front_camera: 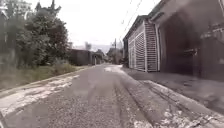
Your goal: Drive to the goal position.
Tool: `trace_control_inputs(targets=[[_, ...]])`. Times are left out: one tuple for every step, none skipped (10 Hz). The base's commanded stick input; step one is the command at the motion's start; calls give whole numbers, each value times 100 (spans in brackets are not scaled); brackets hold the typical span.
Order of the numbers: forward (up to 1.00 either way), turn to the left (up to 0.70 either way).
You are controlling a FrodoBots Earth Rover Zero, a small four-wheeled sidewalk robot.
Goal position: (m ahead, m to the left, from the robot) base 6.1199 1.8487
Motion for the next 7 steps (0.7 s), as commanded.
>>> trace_control_inputs(targets=[[70, 0], [70, 0], [70, 0], [70, 0], [70, 0], [70, 1], [70, 1]])
